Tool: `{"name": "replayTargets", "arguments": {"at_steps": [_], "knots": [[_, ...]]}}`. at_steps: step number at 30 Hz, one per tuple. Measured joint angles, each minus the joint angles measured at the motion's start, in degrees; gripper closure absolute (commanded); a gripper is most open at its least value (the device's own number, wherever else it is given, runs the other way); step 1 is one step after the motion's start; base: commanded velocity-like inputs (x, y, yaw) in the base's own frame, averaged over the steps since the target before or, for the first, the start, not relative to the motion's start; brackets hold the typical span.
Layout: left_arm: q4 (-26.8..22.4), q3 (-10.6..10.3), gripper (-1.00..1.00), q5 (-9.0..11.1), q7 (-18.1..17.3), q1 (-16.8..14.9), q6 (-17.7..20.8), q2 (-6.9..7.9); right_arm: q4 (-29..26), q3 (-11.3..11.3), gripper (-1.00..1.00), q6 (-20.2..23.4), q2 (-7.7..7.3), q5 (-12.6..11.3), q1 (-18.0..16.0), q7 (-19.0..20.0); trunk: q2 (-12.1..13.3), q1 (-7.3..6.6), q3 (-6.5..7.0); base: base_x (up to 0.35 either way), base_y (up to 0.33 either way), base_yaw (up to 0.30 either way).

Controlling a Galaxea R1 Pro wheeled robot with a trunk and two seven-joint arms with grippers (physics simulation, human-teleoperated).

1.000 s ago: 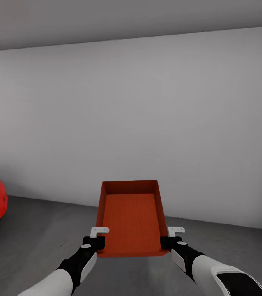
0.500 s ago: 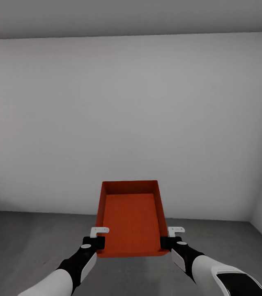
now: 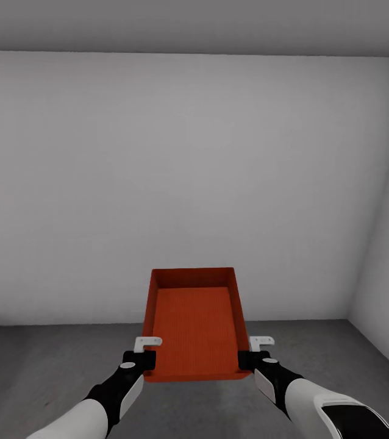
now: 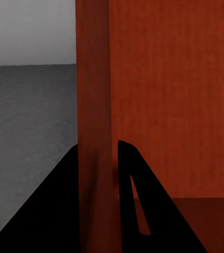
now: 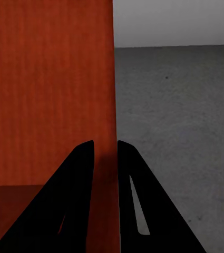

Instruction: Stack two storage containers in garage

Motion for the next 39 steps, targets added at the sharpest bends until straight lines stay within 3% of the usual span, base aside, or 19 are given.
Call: {"name": "replayTargets", "arguments": {"at_steps": [17,39], "knots": [[0.04,-0.01,1.00,0.01,0.03,0.00,-0.02,0.02,0.00,0.02,1.00,0.00,0.04,0.00,0.01,-0.06,0.00,0.00,0.00,0.006,0.000,-0.001],[0.20,0.06,1.00,0.02,-0.03,-0.01,-0.38,0.01,0.02,0.07,1.00,-0.21,0.04,-0.01,0.02,-0.05,-0.01,-0.03,0.00,0.302,0.000,0.000]]}}
